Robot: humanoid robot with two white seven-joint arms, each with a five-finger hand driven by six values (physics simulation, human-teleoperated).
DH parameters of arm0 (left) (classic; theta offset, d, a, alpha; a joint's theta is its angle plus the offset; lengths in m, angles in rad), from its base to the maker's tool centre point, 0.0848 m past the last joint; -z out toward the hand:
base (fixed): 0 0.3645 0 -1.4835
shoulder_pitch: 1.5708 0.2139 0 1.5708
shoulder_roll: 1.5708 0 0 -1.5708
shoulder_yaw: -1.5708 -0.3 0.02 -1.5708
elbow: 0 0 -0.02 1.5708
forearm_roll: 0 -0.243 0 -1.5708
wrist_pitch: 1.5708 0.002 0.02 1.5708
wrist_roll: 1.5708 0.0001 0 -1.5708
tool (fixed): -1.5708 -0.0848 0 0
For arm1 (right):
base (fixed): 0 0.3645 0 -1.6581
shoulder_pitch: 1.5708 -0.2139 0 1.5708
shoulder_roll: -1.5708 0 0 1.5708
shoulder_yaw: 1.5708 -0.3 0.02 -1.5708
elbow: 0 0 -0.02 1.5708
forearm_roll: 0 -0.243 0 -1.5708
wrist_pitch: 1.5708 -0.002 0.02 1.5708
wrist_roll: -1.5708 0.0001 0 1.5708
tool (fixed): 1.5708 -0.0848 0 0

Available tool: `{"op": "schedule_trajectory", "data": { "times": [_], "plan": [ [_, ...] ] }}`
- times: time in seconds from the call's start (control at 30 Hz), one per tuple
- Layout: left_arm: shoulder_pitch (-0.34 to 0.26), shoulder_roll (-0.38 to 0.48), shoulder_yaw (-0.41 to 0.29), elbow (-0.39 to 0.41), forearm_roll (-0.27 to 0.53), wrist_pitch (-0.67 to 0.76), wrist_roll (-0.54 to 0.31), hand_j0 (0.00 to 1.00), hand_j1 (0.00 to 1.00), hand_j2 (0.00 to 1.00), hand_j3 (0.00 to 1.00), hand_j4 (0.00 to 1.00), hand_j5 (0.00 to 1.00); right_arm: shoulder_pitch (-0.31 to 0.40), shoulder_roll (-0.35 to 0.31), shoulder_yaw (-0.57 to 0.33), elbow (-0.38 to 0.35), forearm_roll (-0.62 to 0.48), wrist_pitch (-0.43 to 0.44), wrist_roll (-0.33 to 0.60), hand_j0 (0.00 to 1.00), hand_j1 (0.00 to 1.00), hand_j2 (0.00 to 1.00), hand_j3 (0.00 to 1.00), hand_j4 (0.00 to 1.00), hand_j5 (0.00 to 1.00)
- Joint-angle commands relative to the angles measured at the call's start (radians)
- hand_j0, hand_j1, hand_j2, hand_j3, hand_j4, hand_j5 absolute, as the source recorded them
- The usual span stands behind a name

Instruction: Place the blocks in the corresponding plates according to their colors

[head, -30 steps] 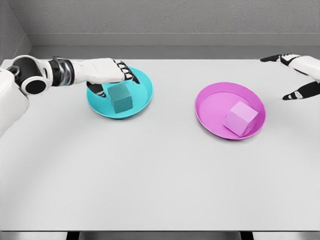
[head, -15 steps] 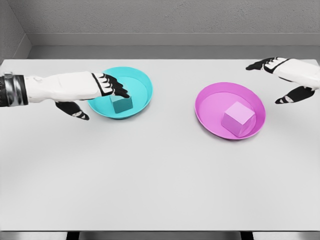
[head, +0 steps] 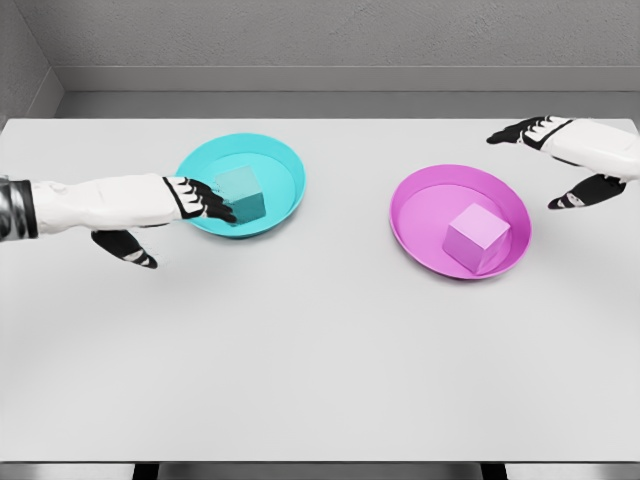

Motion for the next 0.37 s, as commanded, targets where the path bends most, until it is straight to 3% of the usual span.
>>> {"op": "schedule_trajectory", "data": {
  "times": [0.0,0.1,0.33],
  "plan": [
    [0.000,0.022,0.027,0.045,0.011,0.003,0.001,1.00,1.00,1.00,1.00,1.00,1.00,0.002,-0.001,0.000,0.002,-0.005,0.003,0.000,1.00,1.00,1.00,1.00,1.00,1.00],
    [0.003,0.023,0.033,0.082,0.011,0.003,0.001,1.00,1.00,1.00,1.00,1.00,1.00,0.000,-0.001,0.000,0.002,-0.004,0.003,0.000,1.00,1.00,1.00,1.00,1.00,1.00],
    [0.003,0.023,0.041,0.085,0.015,0.003,0.001,1.00,1.00,1.00,1.00,1.00,1.00,0.000,-0.003,0.000,0.003,-0.004,0.003,0.000,1.00,1.00,1.00,1.00,1.00,1.00]
  ]
}}
